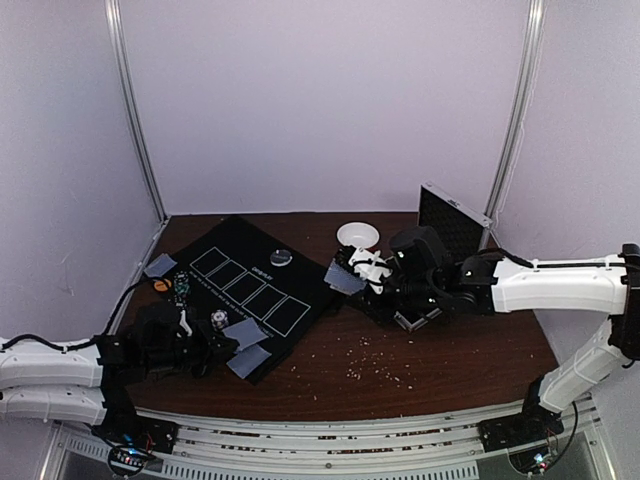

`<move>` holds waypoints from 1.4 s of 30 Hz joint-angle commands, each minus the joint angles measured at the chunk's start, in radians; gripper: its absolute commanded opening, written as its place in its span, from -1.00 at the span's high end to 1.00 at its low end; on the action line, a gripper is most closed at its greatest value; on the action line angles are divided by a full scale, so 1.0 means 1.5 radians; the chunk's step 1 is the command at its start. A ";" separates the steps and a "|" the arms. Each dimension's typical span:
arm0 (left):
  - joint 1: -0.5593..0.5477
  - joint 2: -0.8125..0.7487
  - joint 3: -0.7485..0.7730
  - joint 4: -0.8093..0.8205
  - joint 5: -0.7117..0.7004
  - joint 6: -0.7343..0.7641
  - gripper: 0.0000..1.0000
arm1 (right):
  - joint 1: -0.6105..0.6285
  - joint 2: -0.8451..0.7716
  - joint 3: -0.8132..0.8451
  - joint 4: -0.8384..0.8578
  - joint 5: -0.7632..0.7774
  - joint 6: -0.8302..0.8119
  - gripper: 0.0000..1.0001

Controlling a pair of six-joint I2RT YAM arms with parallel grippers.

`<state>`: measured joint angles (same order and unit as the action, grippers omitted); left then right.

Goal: Distribute texas hold em gaming equipment
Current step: Distribute the poker card in the small blind area.

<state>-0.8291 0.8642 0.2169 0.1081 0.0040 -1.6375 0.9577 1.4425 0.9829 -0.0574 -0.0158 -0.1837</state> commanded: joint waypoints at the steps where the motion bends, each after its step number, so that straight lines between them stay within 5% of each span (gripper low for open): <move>1: -0.020 0.015 -0.010 0.000 -0.015 -0.085 1.00 | 0.005 -0.029 -0.009 -0.012 0.008 0.000 0.24; 10: -0.062 0.015 -0.067 0.028 -0.033 -0.160 0.96 | 0.007 -0.037 -0.008 -0.029 0.020 -0.017 0.24; 14: -0.062 0.033 -0.053 0.028 -0.023 -0.148 0.44 | 0.006 -0.038 -0.008 -0.034 0.024 -0.021 0.24; 34: -0.066 -0.078 0.049 -0.245 -0.134 -0.138 -0.34 | 0.006 -0.037 -0.006 -0.036 0.019 -0.023 0.24; 42: -0.066 -0.115 -0.059 -0.111 -0.138 -0.147 -0.82 | 0.006 -0.027 -0.004 -0.035 0.016 -0.027 0.24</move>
<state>-0.9249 0.6468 0.1864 -0.1802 -0.2028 -1.8542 0.9642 1.4052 0.9791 -0.1047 -0.0036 -0.2146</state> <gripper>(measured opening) 0.884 0.386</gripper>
